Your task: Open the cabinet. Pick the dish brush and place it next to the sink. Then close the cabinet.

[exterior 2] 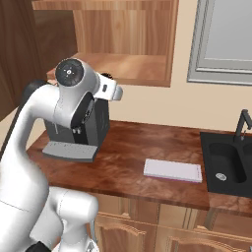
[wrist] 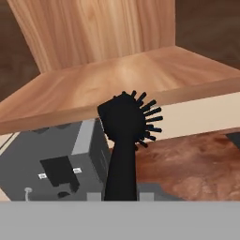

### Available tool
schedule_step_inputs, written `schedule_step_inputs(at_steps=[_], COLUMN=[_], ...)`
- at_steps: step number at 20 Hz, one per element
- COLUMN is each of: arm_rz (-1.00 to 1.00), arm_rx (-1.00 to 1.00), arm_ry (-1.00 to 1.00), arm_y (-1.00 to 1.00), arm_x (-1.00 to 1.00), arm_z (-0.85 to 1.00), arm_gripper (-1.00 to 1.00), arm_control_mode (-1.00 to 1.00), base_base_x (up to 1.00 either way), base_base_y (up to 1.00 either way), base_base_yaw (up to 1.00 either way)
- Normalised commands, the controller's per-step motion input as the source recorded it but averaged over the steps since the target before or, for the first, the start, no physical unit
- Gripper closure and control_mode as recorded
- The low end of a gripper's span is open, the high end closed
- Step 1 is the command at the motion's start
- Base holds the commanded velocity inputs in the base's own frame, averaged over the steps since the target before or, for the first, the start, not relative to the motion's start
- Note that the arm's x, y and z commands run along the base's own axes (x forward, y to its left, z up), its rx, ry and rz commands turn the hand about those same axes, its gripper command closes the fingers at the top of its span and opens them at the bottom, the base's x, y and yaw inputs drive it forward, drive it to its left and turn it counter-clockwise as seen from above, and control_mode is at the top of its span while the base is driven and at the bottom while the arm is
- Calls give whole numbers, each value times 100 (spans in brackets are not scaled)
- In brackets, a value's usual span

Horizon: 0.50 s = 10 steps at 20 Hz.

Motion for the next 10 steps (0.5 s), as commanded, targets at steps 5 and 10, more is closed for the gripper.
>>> schedule_step_inputs(at_steps=[5, 10], arm_rz=[1, 0], arm_rx=[0, 0], arm_ry=[0, 0], arm_y=[-5, -8], arm_x=[-67, -50], arm_z=[0, -1], arm_gripper=[100, 100], arm_control_mode=[-100, -100], base_base_x=[0, 0], base_base_y=[0, 0], base_base_yaw=[0, 0])
